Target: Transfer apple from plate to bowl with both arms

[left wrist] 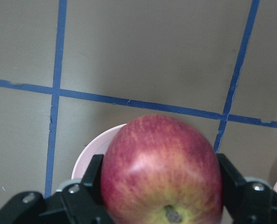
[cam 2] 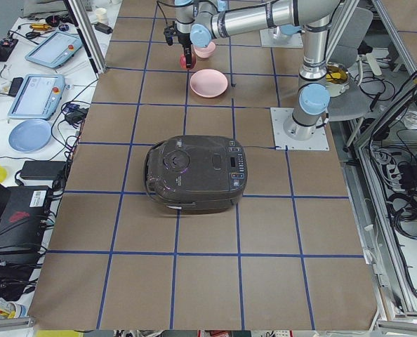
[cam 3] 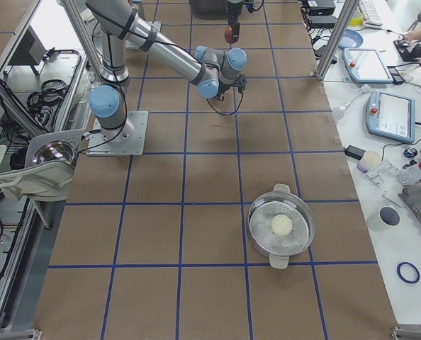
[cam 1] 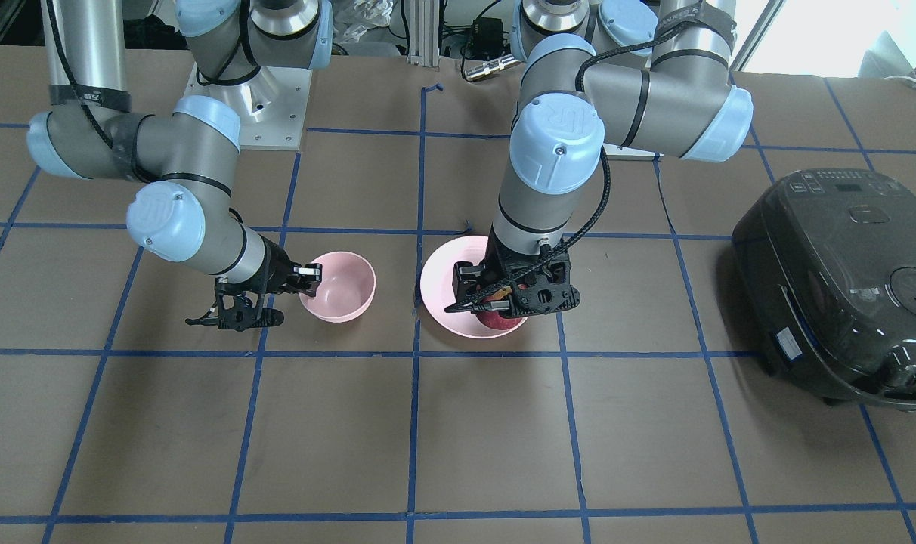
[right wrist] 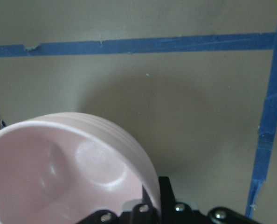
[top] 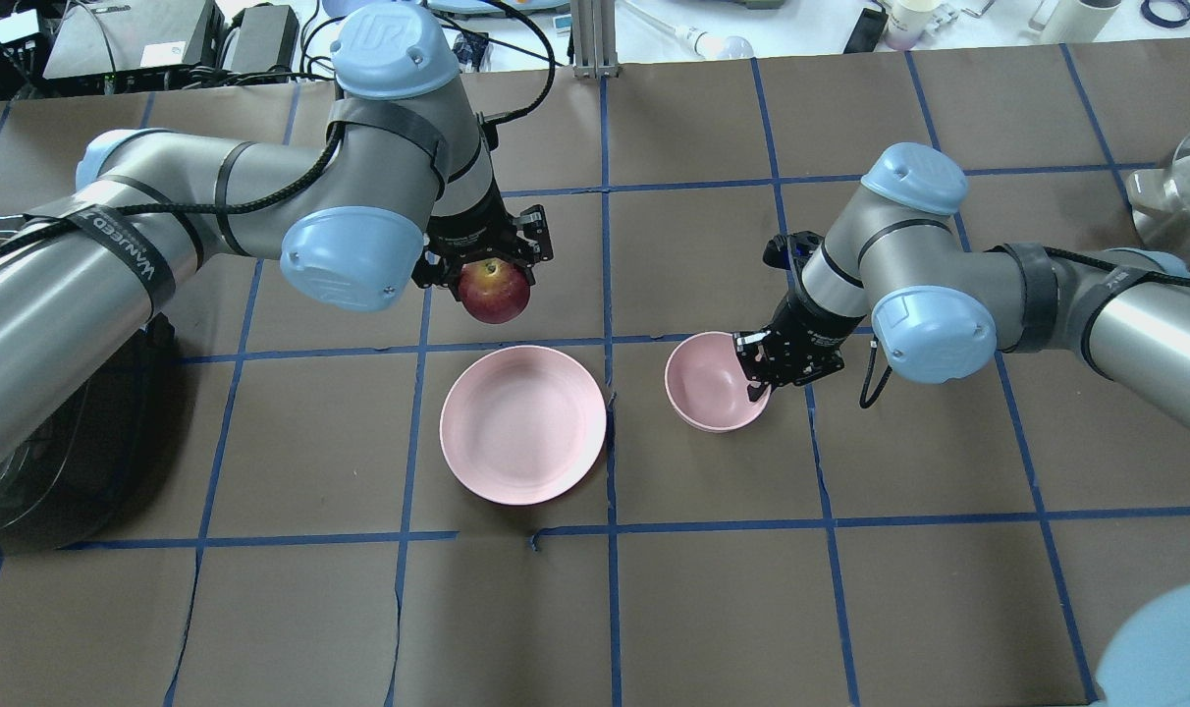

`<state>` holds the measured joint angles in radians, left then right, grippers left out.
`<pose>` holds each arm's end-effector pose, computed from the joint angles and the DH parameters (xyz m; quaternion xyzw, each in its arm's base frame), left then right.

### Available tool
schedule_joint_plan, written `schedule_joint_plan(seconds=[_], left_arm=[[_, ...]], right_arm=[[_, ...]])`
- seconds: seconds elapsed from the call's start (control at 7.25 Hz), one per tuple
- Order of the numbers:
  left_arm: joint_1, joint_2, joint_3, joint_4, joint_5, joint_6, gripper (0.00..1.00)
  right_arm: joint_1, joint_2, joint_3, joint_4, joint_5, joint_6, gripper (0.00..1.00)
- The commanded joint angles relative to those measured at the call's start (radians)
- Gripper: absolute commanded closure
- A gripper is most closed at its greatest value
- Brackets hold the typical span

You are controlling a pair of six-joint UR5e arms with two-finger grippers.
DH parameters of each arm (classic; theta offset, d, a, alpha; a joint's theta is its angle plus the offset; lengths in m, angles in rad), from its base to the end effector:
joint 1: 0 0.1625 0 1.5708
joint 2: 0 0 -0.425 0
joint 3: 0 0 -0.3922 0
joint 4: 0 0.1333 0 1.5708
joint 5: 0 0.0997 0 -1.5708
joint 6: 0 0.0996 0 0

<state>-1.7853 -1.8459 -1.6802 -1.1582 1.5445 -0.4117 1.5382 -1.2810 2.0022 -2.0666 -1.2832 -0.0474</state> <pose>-0.2566 -0.5392 0.3277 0.0982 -0.9950 0.0093 0.0168 0.1454 -0.4968 0.1954 0.0088 0.9835 0.1055 0.1467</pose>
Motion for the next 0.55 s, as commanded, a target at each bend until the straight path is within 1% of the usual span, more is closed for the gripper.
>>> schedule_joint_plan(seconds=[0.0, 0.14, 0.28, 0.41], left_arm=[[-0.003, 0.001, -0.001, -0.001, 0.0, -0.038, 1.0], [-0.006, -0.002, -0.001, -0.002, -0.003, -0.058, 1.0], [-0.011, -0.01, -0.001, 0.0, -0.01, -0.126, 1.0], [-0.032, -0.015, -0.001, 0.014, -0.047, -0.187, 1.0]], right_arm=[[-0.006, -0.017, -0.005, -0.006, -0.014, 0.006, 0.0], [-0.01, -0.05, -0.006, 0.005, -0.016, 0.004, 0.0], [-0.016, -0.09, -0.025, 0.011, -0.066, 0.003, 0.0], [-0.03, -0.109, -0.092, 0.079, -0.214, -0.014, 0.0]])
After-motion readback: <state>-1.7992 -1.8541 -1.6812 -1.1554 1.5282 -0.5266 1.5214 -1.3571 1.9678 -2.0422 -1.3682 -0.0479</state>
